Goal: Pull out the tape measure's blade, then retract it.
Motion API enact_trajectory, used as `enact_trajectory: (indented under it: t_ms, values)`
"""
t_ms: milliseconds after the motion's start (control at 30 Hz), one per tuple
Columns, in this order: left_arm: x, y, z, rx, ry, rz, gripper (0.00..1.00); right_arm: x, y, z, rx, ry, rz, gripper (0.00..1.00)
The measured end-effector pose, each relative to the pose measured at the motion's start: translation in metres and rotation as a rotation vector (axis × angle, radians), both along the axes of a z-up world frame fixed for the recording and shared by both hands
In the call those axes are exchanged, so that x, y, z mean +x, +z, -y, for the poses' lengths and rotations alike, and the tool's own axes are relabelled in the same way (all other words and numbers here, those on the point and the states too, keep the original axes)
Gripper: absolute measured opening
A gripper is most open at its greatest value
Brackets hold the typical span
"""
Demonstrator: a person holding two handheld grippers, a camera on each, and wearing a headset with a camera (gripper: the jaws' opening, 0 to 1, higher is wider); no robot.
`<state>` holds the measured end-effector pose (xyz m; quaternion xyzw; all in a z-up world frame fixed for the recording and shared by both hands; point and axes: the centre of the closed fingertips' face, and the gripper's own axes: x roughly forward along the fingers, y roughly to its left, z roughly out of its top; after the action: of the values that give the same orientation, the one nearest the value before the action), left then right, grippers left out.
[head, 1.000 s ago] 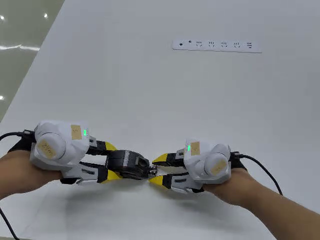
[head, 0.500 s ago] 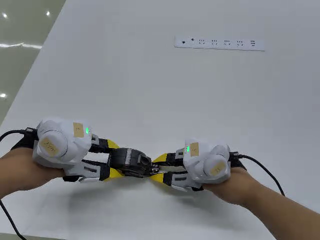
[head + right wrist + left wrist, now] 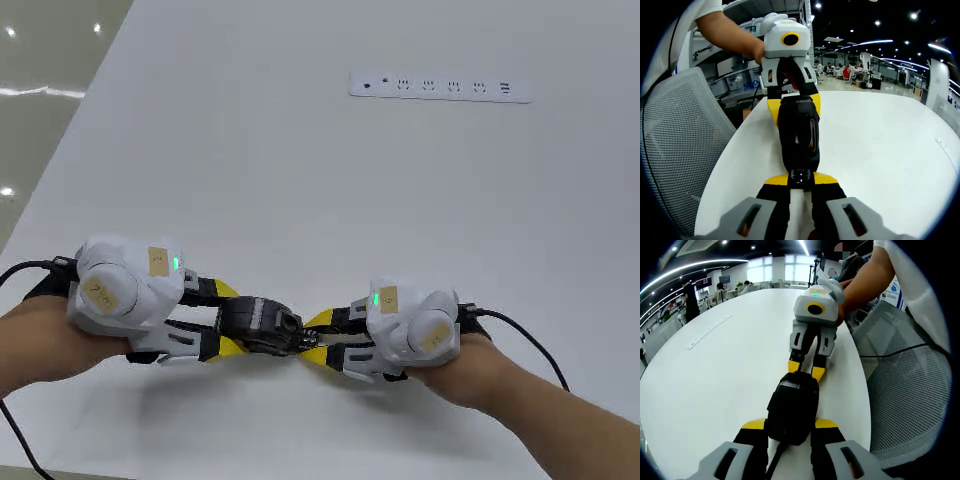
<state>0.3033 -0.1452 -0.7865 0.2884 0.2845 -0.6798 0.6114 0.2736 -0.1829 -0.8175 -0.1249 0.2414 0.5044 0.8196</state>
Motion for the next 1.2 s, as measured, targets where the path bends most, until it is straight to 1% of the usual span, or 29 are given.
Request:
enact_trajectory:
  t_ms: [233, 400, 533, 633, 667, 800, 833, 1000, 1100, 1200]
  values:
    - [0.000, -0.001, 0.000, 0.016, -0.019, 0.016, 0.29, -0.002, 0.000, 0.002, -0.009, -0.001, 0.003, 0.13]
    - [0.001, -0.002, -0.001, 0.020, -0.017, 0.012, 0.29, -0.002, 0.000, 0.004, -0.009, -0.001, -0.001, 0.13]
    - [0.001, -0.002, -0.002, 0.024, -0.021, 0.019, 0.28, -0.004, 0.000, 0.007, -0.010, -0.002, -0.009, 0.12]
    - [0.002, -0.003, -0.002, 0.027, -0.027, 0.020, 0.28, -0.005, 0.000, 0.011, -0.026, 0.001, -0.007, 0.12]
    - [0.002, -0.003, -0.003, 0.028, -0.028, 0.023, 0.28, -0.005, 0.002, 0.012, -0.018, 0.000, -0.004, 0.12]
    - [0.003, -0.004, -0.004, 0.030, -0.025, 0.026, 0.28, -0.006, 0.004, 0.016, -0.027, 0.003, 0.000, 0.12]
    - [0.003, -0.004, -0.005, 0.032, -0.028, 0.032, 0.28, -0.007, 0.004, 0.017, -0.027, 0.002, -0.001, 0.12]
    - [0.004, -0.004, -0.005, 0.029, -0.020, 0.024, 0.28, -0.011, 0.005, 0.028, -0.037, -0.003, -0.006, 0.12]
    - [0.004, -0.004, -0.004, 0.038, -0.021, 0.030, 0.28, -0.014, 0.005, 0.037, -0.049, -0.003, -0.001, 0.12]
    - [0.004, -0.004, -0.005, 0.034, -0.019, 0.028, 0.28, -0.017, 0.007, 0.042, -0.058, -0.002, -0.003, 0.12]
